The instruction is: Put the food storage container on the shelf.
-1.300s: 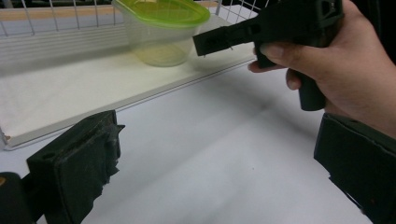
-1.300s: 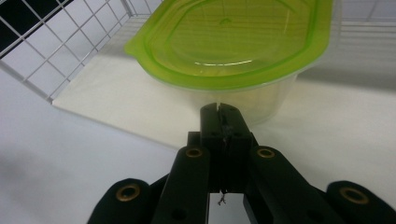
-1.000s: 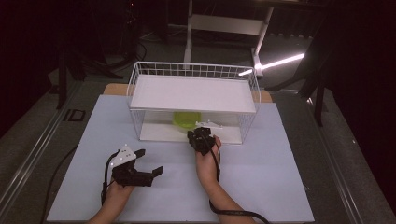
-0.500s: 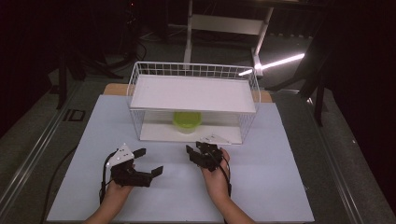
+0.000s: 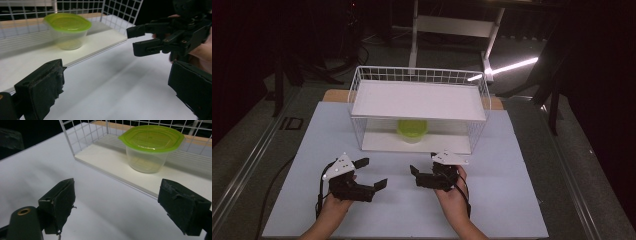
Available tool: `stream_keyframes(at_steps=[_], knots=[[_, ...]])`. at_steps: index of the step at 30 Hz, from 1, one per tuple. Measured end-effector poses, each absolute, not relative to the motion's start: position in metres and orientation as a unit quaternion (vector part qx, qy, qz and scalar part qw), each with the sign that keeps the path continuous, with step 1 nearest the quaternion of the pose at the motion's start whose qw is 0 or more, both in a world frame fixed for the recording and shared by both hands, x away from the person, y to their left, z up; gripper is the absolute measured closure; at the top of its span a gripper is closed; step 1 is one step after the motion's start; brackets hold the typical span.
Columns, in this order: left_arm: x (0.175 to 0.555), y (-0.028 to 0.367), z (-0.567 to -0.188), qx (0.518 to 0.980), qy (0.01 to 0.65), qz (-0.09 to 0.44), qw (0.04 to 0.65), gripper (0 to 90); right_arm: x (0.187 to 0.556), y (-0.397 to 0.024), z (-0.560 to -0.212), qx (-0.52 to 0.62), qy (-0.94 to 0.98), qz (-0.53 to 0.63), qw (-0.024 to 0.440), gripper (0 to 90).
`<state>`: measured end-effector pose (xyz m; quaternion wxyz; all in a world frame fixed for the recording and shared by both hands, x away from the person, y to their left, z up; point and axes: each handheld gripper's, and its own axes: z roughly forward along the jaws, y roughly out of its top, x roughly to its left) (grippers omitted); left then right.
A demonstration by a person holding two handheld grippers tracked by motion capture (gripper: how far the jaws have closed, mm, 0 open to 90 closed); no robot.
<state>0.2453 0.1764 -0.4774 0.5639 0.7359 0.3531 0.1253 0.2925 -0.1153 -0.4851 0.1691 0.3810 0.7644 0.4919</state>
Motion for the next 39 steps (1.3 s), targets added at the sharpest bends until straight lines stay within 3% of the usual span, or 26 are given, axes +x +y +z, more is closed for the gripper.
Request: stream_keyframes(at_steps=[14, 39], knots=[[0.232, 0.182, -0.473, 0.754, 0.322, 0.147, 0.554, 1.4, 0.273, -0.139, -0.477, 0.373, 0.77, 0.49, 0.166, 14.8], [0.206, 0.221, -0.49, 0.749, 0.349, 0.136, 0.546, 1.4, 0.236, -0.202, -0.471, 0.365, 0.777, 0.483, 0.172, 17.8]])
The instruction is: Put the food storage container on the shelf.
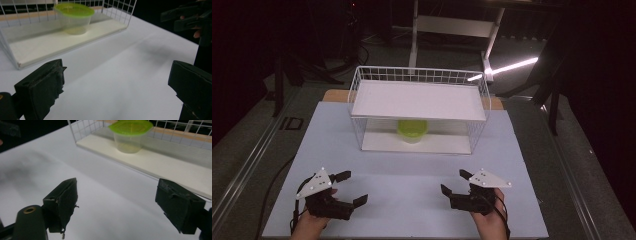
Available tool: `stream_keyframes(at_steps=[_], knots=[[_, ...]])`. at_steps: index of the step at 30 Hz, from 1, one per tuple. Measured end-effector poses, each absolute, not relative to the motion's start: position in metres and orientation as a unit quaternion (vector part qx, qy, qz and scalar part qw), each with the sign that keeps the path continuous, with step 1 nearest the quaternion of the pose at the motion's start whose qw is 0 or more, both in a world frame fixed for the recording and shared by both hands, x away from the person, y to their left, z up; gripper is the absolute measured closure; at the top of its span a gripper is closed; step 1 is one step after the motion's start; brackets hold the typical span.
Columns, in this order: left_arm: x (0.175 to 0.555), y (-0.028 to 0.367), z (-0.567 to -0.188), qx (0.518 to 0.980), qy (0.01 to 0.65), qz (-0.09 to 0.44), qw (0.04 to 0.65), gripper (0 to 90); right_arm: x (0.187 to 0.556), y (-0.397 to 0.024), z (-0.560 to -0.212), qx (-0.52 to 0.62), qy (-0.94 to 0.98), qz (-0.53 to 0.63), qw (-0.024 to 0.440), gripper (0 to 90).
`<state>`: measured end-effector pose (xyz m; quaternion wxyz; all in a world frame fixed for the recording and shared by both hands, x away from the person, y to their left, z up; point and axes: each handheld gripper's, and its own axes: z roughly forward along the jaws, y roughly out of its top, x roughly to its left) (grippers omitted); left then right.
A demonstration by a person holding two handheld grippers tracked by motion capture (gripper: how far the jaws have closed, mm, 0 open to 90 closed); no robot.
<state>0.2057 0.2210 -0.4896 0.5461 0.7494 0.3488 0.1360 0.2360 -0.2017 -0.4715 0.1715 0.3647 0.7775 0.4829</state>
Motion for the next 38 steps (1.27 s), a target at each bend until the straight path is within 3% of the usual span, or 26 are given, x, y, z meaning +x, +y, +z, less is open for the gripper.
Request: stream_keyframes(at_steps=[12, 24, 38], knots=[[0.203, 0.236, -0.502, 0.739, 0.36, 0.158, 0.547, 1.4, 0.232, -0.22, -0.49, 0.365, 0.78, 0.477, 0.174, 16.6], [0.209, 0.24, -0.511, 0.743, 0.382, 0.145, 0.53, 1.4, 0.24, -0.237, -0.498, 0.371, 0.775, 0.475, 0.19, 15.0], [0.206, 0.236, -0.507, 0.743, 0.369, 0.154, 0.537, 1.4, 0.248, -0.242, -0.507, 0.388, 0.776, 0.464, 0.177, 15.0]])
